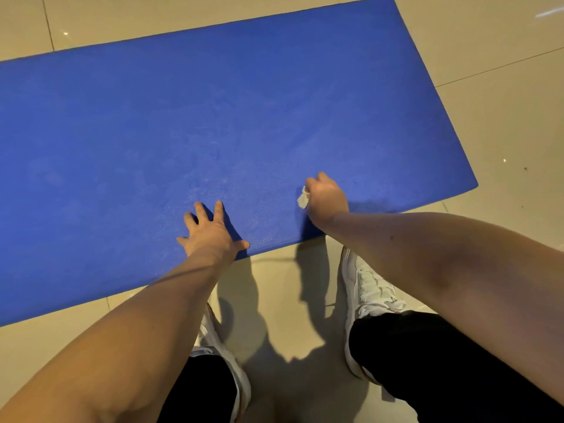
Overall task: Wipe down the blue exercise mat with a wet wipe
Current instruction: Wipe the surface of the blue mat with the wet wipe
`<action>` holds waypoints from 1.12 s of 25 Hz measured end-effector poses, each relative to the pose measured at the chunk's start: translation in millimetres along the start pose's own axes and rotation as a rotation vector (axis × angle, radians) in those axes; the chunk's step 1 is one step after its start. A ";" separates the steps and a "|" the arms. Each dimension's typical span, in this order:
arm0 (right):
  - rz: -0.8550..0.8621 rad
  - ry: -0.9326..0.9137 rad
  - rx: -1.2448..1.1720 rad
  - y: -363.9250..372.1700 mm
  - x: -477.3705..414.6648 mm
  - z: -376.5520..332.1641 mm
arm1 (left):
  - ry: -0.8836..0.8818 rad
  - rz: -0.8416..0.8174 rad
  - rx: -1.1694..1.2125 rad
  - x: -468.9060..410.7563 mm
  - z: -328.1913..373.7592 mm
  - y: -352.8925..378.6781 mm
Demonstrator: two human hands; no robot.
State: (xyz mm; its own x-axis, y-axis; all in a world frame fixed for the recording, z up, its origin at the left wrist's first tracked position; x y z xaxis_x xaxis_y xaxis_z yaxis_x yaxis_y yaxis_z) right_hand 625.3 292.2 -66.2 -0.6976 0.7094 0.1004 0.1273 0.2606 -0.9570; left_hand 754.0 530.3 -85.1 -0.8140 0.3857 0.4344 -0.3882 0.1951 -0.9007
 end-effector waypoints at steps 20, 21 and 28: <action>-0.273 -0.405 0.139 3.2 32.1 21.9 | -0.014 -0.026 -0.058 1.1 -3.0 3.9; -0.273 -0.403 0.081 7.4 34.1 16.5 | -0.015 -0.027 -0.060 1.2 -2.9 3.8; -0.301 -0.557 -0.208 53.1 59.4 -81.8 | -0.007 -0.033 -0.069 1.4 -3.7 2.1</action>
State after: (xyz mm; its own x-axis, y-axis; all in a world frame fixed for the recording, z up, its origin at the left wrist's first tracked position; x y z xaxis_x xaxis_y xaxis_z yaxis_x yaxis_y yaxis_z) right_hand 648.4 401.8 -88.8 -0.9768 0.1563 0.1464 -0.0356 0.5555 -0.8308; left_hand 753.6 534.6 -86.3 -0.8045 0.3720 0.4631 -0.3838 0.2695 -0.8832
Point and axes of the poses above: each hand's wrist, its own x-axis away from the middle knuckle, its own y-axis out of the palm, z = x × y, the point moved 10 cm from there along -x, towards the middle knuckle, and after that the axes turned 14 degrees about z, right-handed, at the moved point
